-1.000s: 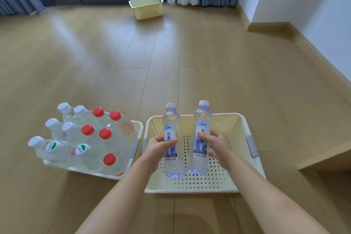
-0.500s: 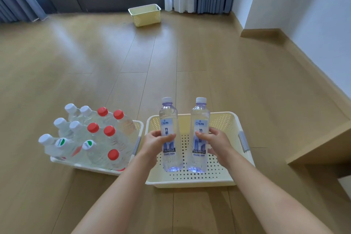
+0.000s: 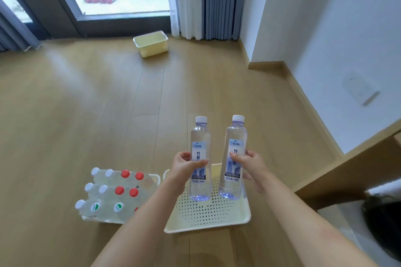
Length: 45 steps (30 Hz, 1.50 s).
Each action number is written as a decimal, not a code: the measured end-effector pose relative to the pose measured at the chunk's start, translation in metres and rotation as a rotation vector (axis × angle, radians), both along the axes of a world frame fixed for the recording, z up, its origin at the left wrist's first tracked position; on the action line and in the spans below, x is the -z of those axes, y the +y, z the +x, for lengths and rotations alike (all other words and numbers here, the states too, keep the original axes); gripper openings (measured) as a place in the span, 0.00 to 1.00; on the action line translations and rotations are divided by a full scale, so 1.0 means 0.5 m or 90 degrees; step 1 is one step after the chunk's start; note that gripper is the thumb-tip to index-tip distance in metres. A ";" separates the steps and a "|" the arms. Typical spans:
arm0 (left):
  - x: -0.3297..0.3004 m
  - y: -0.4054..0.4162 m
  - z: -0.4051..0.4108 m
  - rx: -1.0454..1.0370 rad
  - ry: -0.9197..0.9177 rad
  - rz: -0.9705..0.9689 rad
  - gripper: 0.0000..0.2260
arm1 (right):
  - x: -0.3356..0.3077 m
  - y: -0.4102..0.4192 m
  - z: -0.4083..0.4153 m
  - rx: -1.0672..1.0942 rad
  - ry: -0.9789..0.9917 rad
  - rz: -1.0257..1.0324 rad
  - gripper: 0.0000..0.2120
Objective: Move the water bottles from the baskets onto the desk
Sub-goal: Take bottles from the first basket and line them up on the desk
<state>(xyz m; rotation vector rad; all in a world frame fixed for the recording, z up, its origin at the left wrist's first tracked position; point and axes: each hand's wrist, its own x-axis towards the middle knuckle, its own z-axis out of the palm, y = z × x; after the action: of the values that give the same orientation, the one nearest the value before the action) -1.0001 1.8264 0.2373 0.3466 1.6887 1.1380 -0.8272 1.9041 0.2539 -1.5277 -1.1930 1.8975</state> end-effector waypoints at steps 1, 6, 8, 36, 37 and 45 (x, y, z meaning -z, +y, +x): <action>-0.062 0.006 0.004 0.000 -0.001 0.008 0.25 | -0.066 0.006 0.007 0.003 0.002 0.008 0.10; -0.389 0.015 0.034 0.007 0.003 0.023 0.21 | -0.407 0.014 0.055 0.008 0.017 0.036 0.07; -0.511 0.018 0.050 0.013 0.007 0.030 0.18 | -0.531 0.005 0.077 0.015 0.019 0.041 0.12; -0.934 -0.208 0.662 0.761 0.018 0.194 0.08 | -0.923 -0.620 0.576 0.683 -0.131 0.175 0.09; -0.937 -0.228 0.699 0.784 0.005 0.197 0.09 | -0.925 -0.651 0.607 0.715 -0.143 0.171 0.10; -0.942 -0.351 0.960 0.913 -0.022 0.226 0.09 | -0.921 -0.836 0.836 0.867 -0.174 0.172 0.10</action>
<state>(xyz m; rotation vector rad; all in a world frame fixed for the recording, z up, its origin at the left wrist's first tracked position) -0.5201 1.6511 0.7082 1.4414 0.7646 0.2932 -0.4092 1.4860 0.7144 -1.7278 -0.2175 0.6117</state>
